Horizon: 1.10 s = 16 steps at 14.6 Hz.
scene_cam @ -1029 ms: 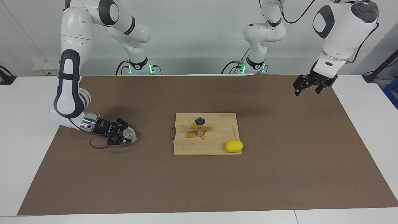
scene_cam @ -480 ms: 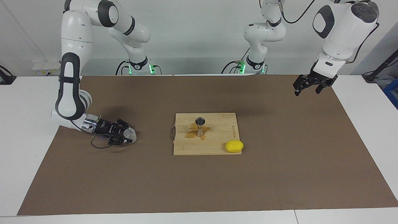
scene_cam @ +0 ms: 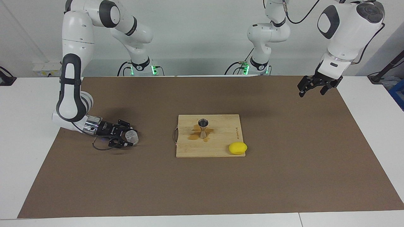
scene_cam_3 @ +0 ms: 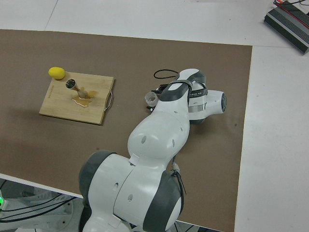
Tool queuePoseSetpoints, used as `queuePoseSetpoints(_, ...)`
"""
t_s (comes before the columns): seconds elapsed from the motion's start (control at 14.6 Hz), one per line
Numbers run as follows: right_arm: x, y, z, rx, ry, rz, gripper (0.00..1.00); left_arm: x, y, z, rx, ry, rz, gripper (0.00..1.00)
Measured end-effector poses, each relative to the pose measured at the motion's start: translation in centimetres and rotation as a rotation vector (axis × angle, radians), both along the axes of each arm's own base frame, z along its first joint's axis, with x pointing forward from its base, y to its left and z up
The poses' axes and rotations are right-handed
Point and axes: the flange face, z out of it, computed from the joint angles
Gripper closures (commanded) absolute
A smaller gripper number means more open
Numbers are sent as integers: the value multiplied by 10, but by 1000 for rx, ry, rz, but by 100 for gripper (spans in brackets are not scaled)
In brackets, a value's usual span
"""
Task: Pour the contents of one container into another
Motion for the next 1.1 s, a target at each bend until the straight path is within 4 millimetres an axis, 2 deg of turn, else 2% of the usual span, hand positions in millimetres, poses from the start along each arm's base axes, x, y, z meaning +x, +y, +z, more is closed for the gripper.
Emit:
queuePoseSetpoints(0.21, 7, 6, 12, -21, -24, 46, 0, 0, 0, 0, 0, 0, 0, 0)
queuePoseSetpoints(0.34, 10, 4, 30, -67, -50, 93, 0, 0, 0, 0, 0, 0, 0, 0)
queuePoseSetpoints(0.69, 9, -2, 109, -253, -119, 211, 0, 0, 0, 0, 0, 0, 0, 0)
queuePoseSetpoints(0.82, 8, 3, 138, -362, -158, 283, 0, 0, 0, 0, 0, 0, 0, 0)
queuePoseSetpoints(1.1, 10, 25, 182, -543, -231, 424, 0, 0, 0, 0, 0, 0, 0, 0)
